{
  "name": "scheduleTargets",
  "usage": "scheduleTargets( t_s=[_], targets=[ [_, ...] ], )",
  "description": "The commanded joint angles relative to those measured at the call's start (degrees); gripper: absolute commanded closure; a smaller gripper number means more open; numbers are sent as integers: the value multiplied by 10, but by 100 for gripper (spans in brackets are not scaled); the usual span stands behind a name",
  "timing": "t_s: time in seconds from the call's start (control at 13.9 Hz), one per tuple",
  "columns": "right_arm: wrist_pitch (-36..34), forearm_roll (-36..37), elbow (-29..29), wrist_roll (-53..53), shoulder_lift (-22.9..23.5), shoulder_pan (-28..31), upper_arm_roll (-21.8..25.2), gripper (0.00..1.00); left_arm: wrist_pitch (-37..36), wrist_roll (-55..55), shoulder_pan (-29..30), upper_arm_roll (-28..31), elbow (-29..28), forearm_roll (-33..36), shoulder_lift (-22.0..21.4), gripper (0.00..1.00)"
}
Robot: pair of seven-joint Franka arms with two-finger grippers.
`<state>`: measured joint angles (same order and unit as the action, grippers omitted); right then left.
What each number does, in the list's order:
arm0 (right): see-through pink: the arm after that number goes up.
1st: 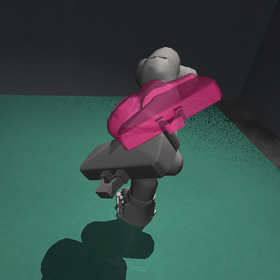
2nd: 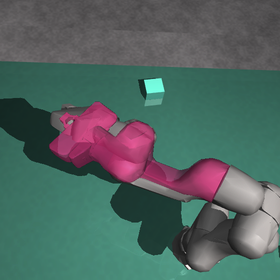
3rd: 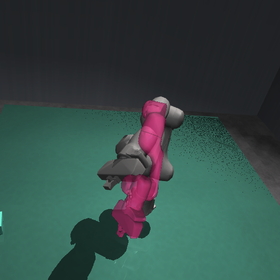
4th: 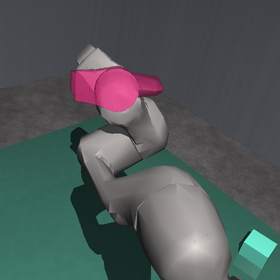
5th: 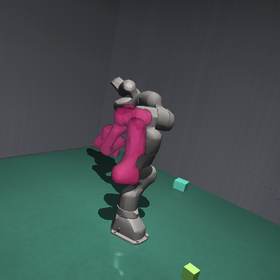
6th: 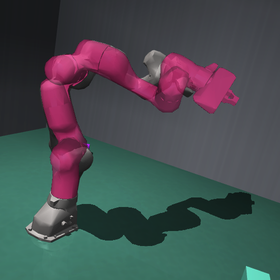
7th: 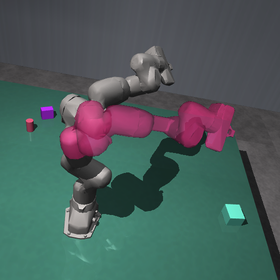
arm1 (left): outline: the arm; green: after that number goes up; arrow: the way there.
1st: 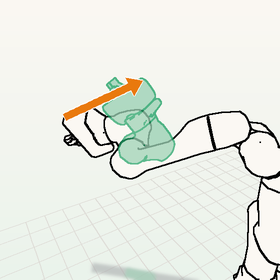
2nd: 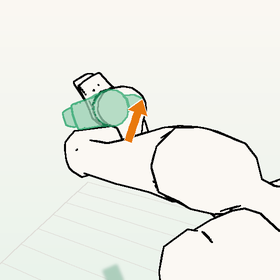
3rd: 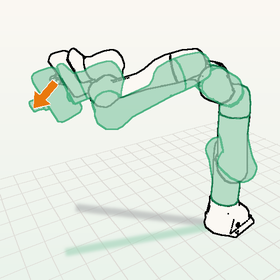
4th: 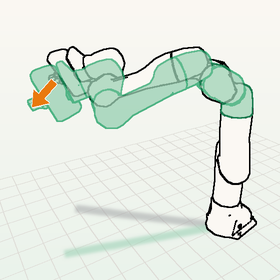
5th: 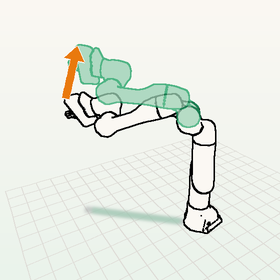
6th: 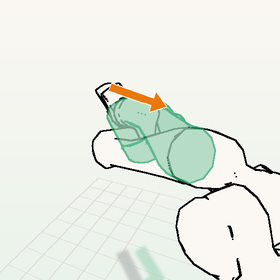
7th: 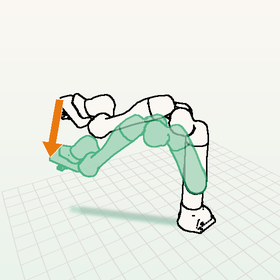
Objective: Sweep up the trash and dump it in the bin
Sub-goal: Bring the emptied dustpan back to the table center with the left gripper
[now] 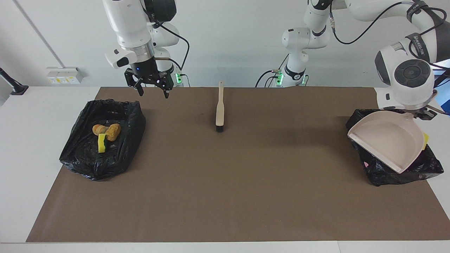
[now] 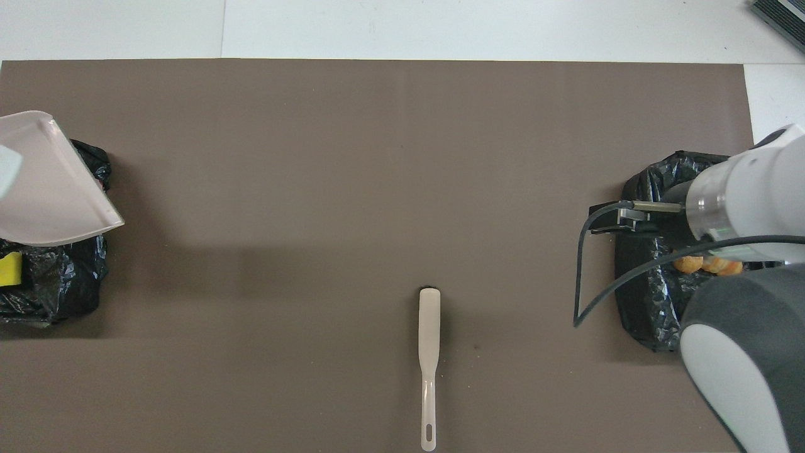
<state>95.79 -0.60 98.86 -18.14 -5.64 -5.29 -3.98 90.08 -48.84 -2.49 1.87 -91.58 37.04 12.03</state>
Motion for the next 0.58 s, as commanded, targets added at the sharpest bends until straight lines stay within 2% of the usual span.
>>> scheduleTargets(
  t_s=[0.0,0.14,0.29,0.5],
  targets=[
    [-63,6,-60,53,-2,2,39,0,-30,166,-1,-61,-19,-53,-4,100],
    [-115,5,-104,109,-1,3,77,0,-29,304,-2,-106,-26,-101,7,100],
    [-136,9,-109,163,-7,4,106,0,-23,408,-3,-142,-18,-157,29,100],
    [-138,30,-97,174,-30,5,116,0,-22,494,-4,-207,8,-203,73,100]
  ],
)
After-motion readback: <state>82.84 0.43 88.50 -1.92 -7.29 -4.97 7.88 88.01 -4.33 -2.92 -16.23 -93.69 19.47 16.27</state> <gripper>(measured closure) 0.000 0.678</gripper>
